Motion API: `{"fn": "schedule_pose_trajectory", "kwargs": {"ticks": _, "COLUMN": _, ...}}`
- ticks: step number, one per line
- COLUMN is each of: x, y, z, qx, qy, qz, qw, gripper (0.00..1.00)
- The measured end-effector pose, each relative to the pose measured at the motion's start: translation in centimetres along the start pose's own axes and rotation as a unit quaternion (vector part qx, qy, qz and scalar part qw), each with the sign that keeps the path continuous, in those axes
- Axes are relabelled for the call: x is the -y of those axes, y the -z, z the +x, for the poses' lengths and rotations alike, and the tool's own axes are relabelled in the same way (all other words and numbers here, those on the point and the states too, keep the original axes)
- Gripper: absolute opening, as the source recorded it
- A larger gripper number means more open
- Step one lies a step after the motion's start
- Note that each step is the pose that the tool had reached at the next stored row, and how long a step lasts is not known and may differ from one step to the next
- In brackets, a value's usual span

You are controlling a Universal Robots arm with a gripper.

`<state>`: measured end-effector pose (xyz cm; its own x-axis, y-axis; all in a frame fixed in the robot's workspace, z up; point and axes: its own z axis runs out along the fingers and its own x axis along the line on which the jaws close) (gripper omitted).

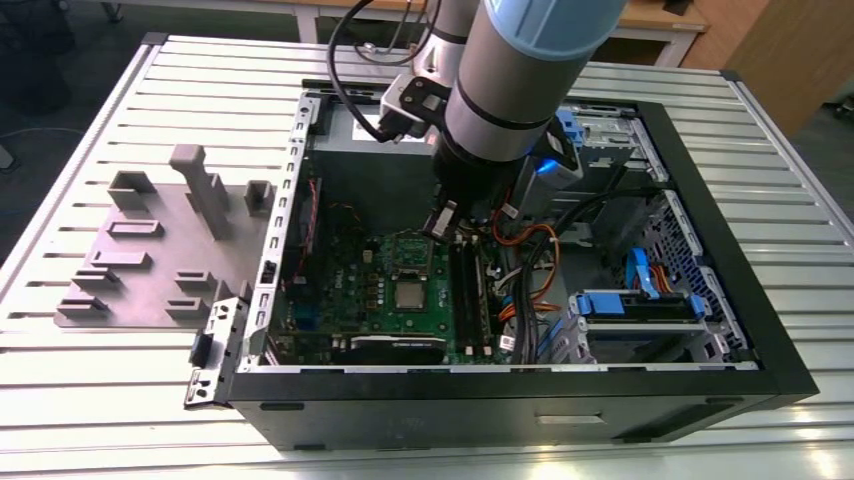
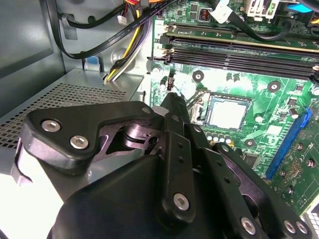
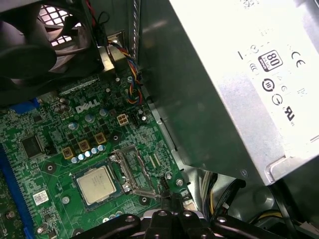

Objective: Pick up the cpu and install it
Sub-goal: 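Close the cpu cover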

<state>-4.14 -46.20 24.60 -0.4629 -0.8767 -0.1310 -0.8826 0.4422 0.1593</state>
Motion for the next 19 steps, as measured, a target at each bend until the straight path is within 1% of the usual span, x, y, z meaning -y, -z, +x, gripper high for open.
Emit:
{"fn": "schedule_pose_trajectory", "kwargs": {"ticks": 7, "x": 0.02, "y": 0.16, "z": 0.08, "qx": 0.0004, "qy": 0.0, "qz": -0.0003, "qw": 1.0, "gripper": 0.11}}
{"fn": "schedule_pose_trajectory", "kwargs": {"ticks": 19, "x": 0.12, "y": 0.38, "z": 0.46, "qx": 0.0015, "qy": 0.002, "qz": -0.0011, "qw": 1.0, "gripper": 0.11}}
